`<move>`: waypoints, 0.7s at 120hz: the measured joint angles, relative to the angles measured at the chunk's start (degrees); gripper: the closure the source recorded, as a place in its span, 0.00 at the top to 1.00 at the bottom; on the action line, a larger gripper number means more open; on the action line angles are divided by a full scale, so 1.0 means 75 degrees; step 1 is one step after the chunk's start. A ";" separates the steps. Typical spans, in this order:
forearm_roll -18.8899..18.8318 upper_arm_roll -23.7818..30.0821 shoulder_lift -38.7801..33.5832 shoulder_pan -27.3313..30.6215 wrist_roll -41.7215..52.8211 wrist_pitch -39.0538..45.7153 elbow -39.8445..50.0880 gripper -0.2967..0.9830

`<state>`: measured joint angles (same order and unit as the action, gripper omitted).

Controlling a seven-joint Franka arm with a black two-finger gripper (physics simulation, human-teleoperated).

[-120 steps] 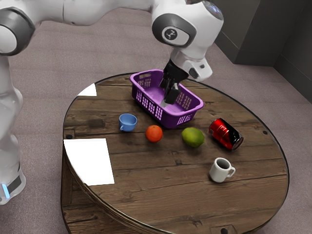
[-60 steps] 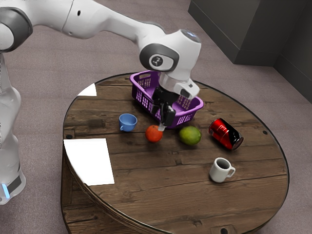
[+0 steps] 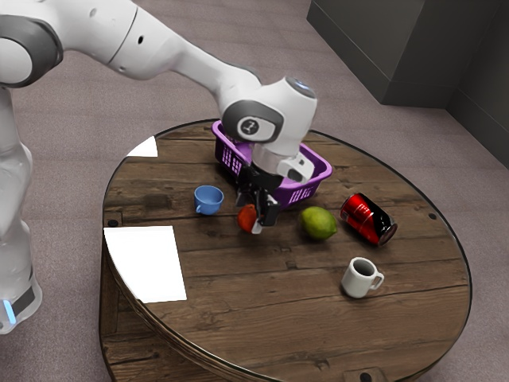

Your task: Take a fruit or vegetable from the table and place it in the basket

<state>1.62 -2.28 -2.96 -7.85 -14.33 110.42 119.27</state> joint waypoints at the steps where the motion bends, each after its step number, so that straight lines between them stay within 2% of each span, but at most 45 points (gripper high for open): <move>1: 0.0000 -0.0002 0.0000 0.0006 -0.0010 0.0014 0.0007 0.77; 57: -0.0016 0.0019 0.0221 0.0392 -0.0367 0.0633 0.0227 0.77; 84: -0.0032 0.0043 0.0233 0.0227 -0.0487 0.0841 0.0239 0.55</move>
<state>1.38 -1.96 -1.22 -6.15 -17.99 116.73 121.07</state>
